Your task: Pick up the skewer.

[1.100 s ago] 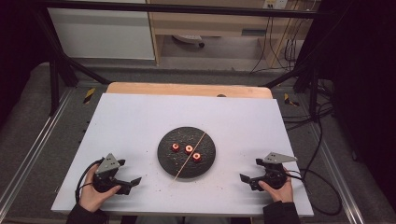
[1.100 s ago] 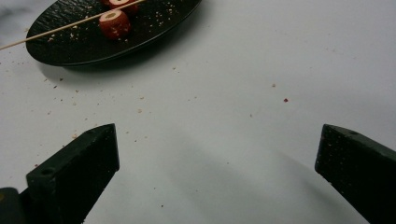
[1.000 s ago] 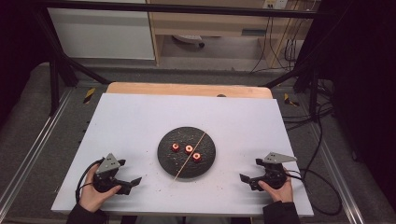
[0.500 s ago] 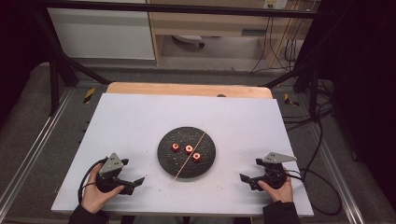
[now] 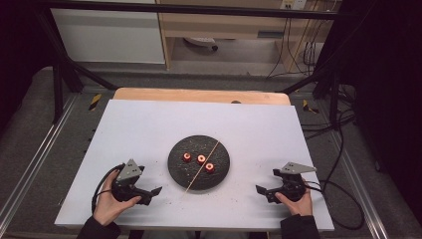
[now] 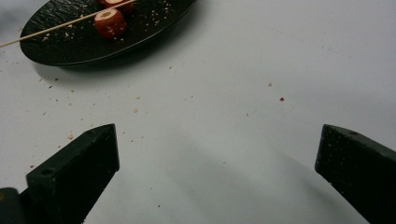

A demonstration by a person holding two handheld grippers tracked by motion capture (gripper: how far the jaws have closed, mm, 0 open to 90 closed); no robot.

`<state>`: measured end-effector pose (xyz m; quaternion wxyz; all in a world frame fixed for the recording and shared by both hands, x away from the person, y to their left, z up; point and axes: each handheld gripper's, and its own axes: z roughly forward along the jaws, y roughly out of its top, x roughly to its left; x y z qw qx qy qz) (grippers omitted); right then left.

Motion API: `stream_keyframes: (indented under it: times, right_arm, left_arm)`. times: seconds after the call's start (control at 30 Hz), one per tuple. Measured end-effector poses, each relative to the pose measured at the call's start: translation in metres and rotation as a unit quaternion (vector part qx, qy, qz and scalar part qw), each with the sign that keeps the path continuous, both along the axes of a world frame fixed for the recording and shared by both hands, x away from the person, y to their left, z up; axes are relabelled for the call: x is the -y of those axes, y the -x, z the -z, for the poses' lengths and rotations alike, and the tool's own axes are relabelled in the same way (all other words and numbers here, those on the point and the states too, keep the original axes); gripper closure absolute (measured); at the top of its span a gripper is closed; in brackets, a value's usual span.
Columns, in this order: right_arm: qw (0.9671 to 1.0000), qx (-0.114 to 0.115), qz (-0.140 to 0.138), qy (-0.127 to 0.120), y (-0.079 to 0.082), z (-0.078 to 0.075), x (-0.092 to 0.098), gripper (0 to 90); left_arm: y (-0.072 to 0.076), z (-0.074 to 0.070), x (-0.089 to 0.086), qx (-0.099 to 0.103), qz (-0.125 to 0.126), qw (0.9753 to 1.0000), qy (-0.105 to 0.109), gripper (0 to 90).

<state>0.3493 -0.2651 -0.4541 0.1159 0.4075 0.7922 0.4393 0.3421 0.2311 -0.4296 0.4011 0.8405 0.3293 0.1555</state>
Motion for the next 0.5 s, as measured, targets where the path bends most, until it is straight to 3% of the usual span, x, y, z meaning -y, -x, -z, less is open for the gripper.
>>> stream_keyframes:
  times: [0.5]
  right_arm:
    - [1.0,-0.002,0.003,0.002,0.0,0.001,-0.001,0.5]
  left_arm:
    - [-0.011,-0.017,0.032,-0.007,0.008,0.9999,-0.01,3.2]
